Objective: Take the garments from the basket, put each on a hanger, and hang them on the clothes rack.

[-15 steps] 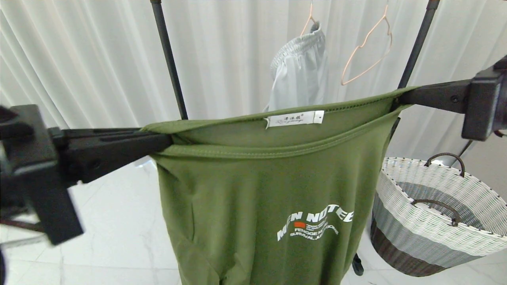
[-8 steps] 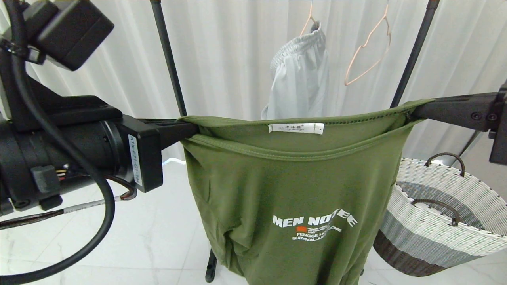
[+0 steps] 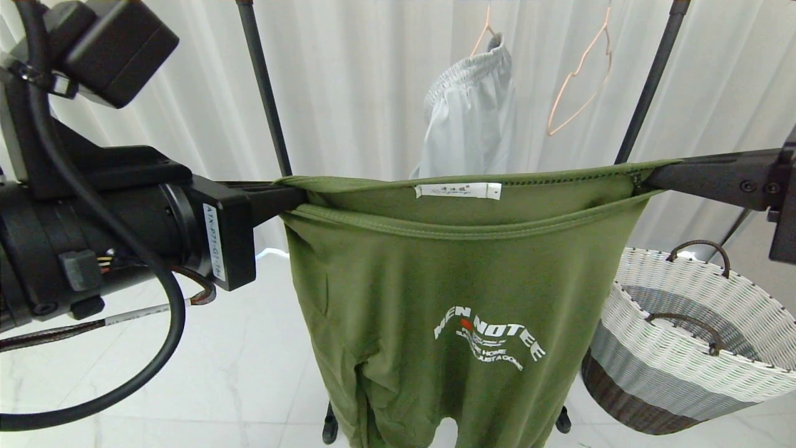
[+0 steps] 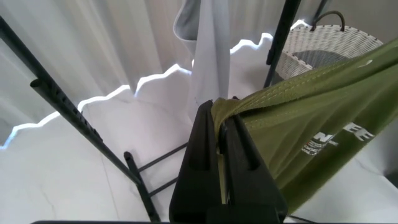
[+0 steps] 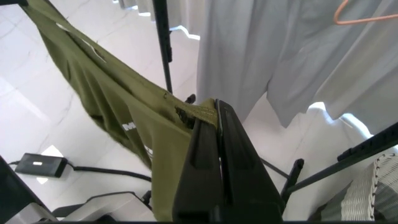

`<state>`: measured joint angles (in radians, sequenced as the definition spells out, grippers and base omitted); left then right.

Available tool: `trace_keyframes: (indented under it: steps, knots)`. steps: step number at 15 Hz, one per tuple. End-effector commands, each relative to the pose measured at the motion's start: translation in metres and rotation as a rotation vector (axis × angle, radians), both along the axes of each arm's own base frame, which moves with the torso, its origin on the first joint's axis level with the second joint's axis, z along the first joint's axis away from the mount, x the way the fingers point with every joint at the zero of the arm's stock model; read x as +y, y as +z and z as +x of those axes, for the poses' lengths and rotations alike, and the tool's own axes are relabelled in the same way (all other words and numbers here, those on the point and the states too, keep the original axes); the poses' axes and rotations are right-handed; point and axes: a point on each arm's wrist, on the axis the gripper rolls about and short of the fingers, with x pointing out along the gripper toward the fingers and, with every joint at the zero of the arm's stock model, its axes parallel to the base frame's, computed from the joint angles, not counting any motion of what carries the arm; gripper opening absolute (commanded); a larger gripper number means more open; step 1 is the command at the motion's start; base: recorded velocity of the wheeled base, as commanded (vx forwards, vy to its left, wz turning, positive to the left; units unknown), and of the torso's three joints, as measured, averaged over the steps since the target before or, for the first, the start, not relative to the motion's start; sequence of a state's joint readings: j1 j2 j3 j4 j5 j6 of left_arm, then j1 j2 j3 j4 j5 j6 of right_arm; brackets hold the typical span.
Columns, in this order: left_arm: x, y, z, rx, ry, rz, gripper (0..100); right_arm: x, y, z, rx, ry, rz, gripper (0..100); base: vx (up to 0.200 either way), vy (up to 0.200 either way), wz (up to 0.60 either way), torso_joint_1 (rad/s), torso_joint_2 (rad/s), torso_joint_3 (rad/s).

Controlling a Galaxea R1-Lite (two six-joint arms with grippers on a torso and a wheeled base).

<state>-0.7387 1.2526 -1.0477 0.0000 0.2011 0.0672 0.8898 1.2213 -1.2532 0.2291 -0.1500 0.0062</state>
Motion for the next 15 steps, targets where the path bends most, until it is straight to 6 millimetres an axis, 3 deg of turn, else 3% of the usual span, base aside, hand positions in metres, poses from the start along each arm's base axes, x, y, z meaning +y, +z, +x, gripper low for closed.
trace_keyframes:
  steps: [1, 4, 5, 11, 15]
  knots:
    - [0.001, 0.000, 0.000, 0.000, 0.001, 0.001, 0, 0.001, -0.001, 0.001, 0.002, 0.000, -0.003, 0, 0.000, 0.000, 0.00, 0.000, 0.00, 0.000]
    - [0.001, -0.001, 0.000, 0.001, 0.000, 0.003, 0, 0.001, -0.001, 0.001, 0.006, 0.000, -0.008, 0, 0.000, 0.000, 0.00, 0.000, 0.00, 0.000]
    - [0.001, -0.001, 0.000, 0.001, 0.000, 0.003, 0, 0.002, -0.003, 0.001, 0.011, 0.000, -0.014, 100, 0.000, 0.000, 0.00, 0.000, 0.00, 0.000]
    - [0.001, -0.003, 0.000, 0.004, 0.006, 0.011, 0, -0.001, -0.010, 0.002, 0.023, -0.024, -0.036, 100, 0.000, 0.000, 0.00, 0.000, 0.00, 0.000]
    - [0.025, -0.015, 0.006, -0.061, 0.107, 0.220, 0, -0.023, -0.043, 0.019, 0.139, -0.450, -0.333, 100, 0.000, 0.000, 0.00, 0.000, 0.00, 0.000]
